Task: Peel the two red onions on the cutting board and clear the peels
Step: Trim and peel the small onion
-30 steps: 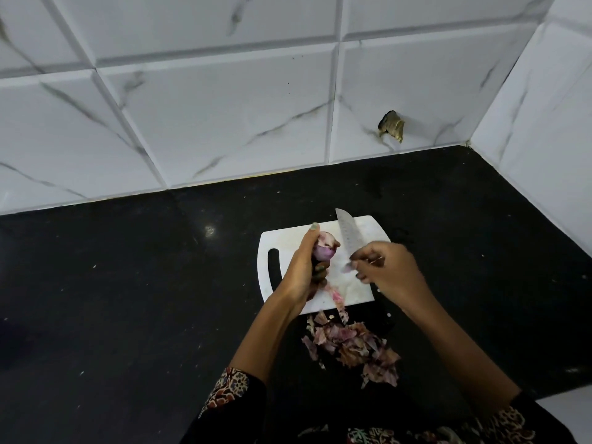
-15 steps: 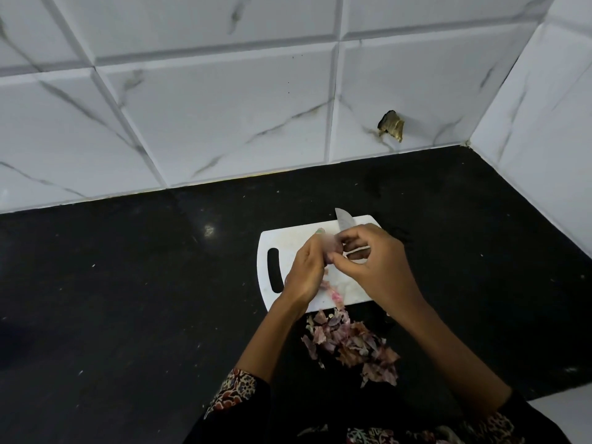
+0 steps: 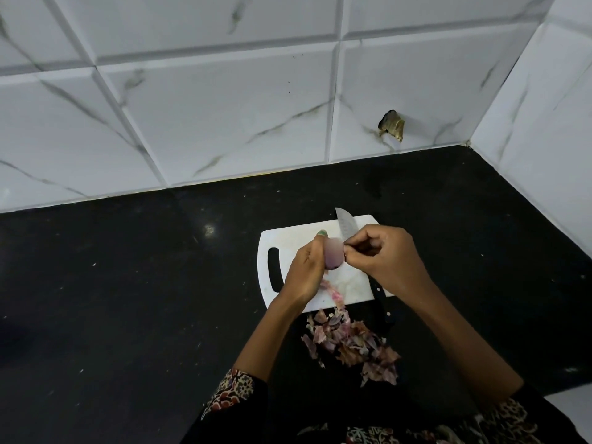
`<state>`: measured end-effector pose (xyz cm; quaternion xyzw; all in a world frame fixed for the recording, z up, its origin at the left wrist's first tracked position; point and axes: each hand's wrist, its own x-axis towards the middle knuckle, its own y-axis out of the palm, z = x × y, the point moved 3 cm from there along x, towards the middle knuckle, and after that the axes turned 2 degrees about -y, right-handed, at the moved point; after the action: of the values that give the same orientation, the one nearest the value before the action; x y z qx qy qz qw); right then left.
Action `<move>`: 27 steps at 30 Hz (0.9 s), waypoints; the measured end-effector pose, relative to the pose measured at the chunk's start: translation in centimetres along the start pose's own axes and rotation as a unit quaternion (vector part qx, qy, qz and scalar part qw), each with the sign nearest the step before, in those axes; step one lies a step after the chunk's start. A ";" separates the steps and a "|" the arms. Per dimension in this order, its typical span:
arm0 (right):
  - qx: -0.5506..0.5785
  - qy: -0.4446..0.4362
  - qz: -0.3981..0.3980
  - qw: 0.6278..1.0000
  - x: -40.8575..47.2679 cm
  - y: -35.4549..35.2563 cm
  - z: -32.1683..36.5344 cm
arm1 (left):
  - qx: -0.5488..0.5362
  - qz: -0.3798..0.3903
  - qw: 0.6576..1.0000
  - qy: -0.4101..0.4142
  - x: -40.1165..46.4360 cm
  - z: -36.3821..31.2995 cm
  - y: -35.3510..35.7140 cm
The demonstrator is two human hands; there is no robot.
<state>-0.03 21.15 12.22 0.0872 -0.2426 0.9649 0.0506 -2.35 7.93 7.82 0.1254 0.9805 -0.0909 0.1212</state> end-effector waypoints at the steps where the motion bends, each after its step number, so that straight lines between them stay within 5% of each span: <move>1: 0.003 -0.005 -0.002 1.000 -0.1 0.0 0.1 | -0.009 -0.008 1.000 0.001 0.0 -0.2 0.0; 12: -0.065 -0.102 -0.076 0.990 -1.1 1.6 0.3 | -0.035 -0.049 0.998 0.002 0.1 -0.2 -0.2; 17: -0.038 -0.046 -0.129 0.990 -0.3 0.2 -0.3 | -0.040 -0.024 0.998 -0.041 -0.4 -0.6 -0.2; 22: -0.010 0.006 0.010 1.000 -0.3 0.2 -0.2 | -0.004 -0.033 0.999 -0.035 -0.1 -0.2 -0.3; 27: 0.005 -0.025 0.038 0.999 -1.0 0.3 0.9 | 0.080 -0.057 0.995 0.025 0.5 0.1 -0.5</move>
<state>1.03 20.40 12.63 0.1021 -0.2424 0.9648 0.0073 -2.91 7.48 7.64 0.0806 0.9784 -0.1725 0.0809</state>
